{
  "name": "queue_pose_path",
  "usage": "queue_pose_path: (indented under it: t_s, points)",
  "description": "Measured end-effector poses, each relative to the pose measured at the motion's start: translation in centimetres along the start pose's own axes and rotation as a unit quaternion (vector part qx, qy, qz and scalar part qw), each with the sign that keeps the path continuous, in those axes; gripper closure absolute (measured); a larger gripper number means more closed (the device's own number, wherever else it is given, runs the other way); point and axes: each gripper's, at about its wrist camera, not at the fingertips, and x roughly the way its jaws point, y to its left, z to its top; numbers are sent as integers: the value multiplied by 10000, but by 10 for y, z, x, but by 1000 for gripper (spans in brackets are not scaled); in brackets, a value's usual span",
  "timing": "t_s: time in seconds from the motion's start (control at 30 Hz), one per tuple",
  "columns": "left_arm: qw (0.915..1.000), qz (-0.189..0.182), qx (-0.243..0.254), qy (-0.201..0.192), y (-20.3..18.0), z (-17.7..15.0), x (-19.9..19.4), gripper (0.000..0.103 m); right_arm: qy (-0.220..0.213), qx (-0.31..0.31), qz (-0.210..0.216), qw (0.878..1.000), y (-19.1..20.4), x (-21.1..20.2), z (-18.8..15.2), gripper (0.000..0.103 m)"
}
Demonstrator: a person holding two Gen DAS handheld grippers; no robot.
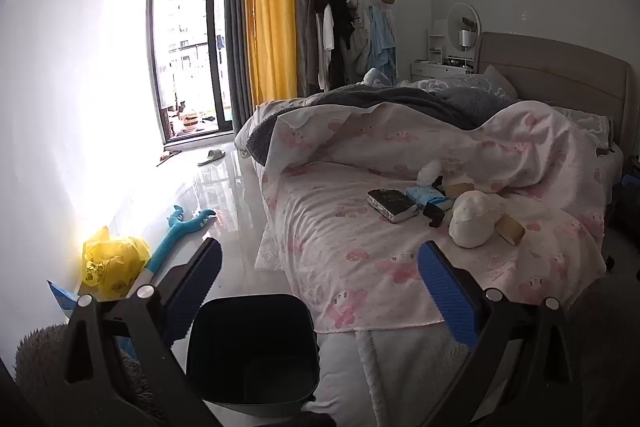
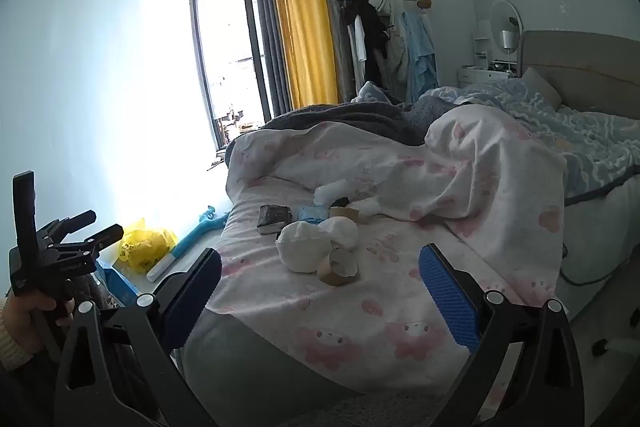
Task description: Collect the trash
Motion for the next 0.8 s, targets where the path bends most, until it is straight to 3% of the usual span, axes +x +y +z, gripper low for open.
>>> queue_pose_path:
  t_s: [0.8]
  points:
    - [10000,-11,48,38,-3,-3,2,3,9,-39,-16,10000,0,1,-1,3]
